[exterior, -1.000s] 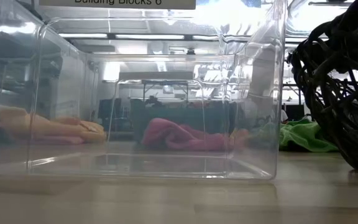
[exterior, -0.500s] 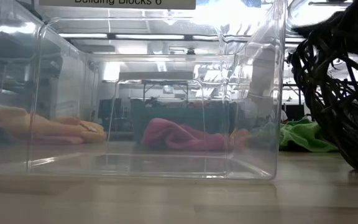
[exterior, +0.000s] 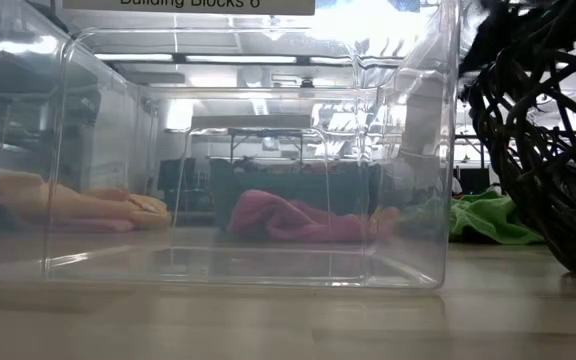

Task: Sort microfiber towel by color & place in baskets
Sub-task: Put the top green microfiber cloth into the green bin

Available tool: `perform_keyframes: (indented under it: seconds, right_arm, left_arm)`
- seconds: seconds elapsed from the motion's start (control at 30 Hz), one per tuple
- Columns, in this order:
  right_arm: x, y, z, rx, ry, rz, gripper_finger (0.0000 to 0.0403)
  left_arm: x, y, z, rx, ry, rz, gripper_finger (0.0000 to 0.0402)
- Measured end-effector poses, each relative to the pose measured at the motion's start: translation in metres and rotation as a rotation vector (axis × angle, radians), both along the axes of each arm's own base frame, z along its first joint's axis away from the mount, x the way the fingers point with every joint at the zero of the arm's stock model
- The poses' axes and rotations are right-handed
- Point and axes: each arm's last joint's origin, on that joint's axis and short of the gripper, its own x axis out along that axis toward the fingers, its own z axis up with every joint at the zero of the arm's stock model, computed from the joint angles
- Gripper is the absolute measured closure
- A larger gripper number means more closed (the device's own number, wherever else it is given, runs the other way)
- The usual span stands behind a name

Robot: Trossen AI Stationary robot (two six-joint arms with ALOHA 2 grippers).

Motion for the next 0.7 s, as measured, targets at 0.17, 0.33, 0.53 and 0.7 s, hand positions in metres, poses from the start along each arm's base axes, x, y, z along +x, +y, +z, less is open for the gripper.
perform_keyframes:
  seconds: [0.17, 0.33, 0.53, 0.7]
  right_arm:
    - [0.032, -0.025, -0.033, 0.176, 0.388, -0.198, 0.0157]
    - [0.048, -0.054, -0.072, 0.428, 0.485, -0.450, 0.0123]
    - [0.059, -0.076, -0.089, 0.509, 0.413, -0.607, 0.0121]
    - [0.062, -0.081, -0.096, 0.523, 0.420, -0.629, 0.0127]
  left_arm:
    - [0.000, 0.000, 0.000, 0.000, -0.001, 0.000, 0.0385]
    - [0.000, 0.000, 0.000, 0.000, 0.000, 0.000, 0.0385]
    - [0.000, 0.000, 0.000, 0.000, -0.001, 0.000, 0.0385]
    - [0.000, 0.000, 0.000, 0.000, 0.000, 0.000, 0.0385]
